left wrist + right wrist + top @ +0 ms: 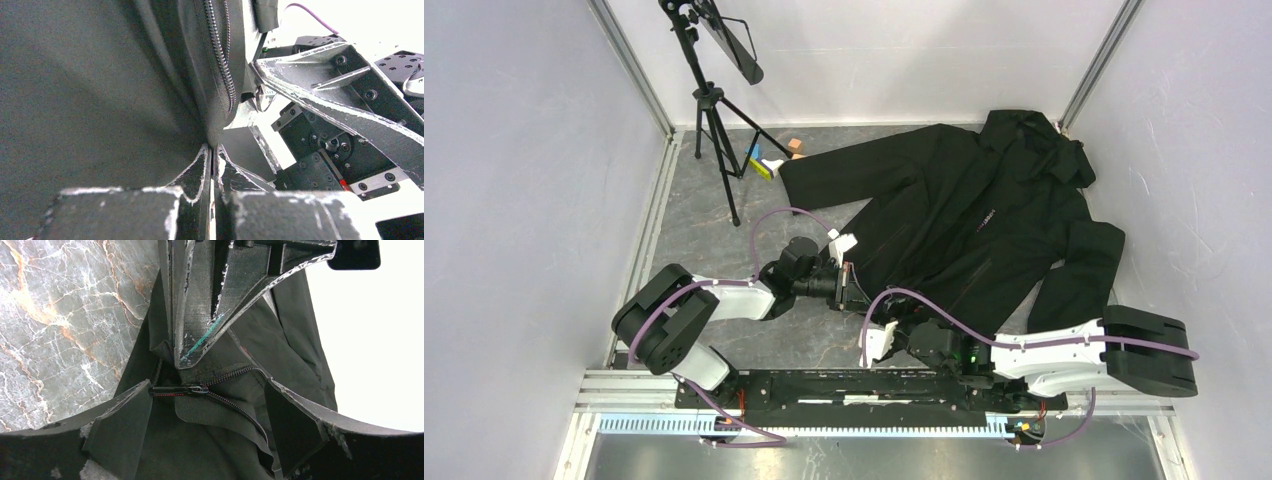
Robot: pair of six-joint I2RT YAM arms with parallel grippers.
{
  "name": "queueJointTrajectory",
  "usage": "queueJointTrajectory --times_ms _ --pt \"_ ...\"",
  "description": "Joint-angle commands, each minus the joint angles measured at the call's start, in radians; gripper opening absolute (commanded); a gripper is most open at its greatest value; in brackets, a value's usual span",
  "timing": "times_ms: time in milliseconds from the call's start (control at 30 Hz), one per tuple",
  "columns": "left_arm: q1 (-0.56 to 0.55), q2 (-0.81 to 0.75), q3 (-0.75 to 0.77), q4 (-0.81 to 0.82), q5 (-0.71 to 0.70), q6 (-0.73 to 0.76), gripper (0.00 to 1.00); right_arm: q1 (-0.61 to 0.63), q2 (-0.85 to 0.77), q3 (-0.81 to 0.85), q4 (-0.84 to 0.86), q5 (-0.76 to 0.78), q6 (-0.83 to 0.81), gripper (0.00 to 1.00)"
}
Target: Zip up the jacket
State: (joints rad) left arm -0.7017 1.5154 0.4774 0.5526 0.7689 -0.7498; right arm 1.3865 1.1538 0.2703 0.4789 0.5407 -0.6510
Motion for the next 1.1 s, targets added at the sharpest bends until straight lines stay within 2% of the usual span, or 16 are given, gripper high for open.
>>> queueJointTrajectory --times_ms 0,167,567,900,1067 --pt "0.002 -0.011 0.001 0.036 0.030 -0.028 0.02 -0.001 -0.038 -0.009 0.052 0.018 0.022 0.87" --pt "0.002 -0.018 0.003 0.032 0.029 -0.026 0.02 -0.003 -0.067 -0.032 0.045 0.032 0.022 0.83" --pt "0.002 -0.030 0.009 0.006 0.026 -0.010 0.02 -0.005 -0.081 -0.029 0.006 -0.008 0.071 0.57" --pt "0.002 -0.025 0.006 0.006 0.027 -0.010 0.02 -0.006 -0.129 -0.029 -0.016 -0.030 0.110 0.51" --pt "0.002 -0.027 0.001 0.008 0.026 -0.010 0.02 -0.006 -0.118 -0.028 -0.016 -0.037 0.113 0.44"
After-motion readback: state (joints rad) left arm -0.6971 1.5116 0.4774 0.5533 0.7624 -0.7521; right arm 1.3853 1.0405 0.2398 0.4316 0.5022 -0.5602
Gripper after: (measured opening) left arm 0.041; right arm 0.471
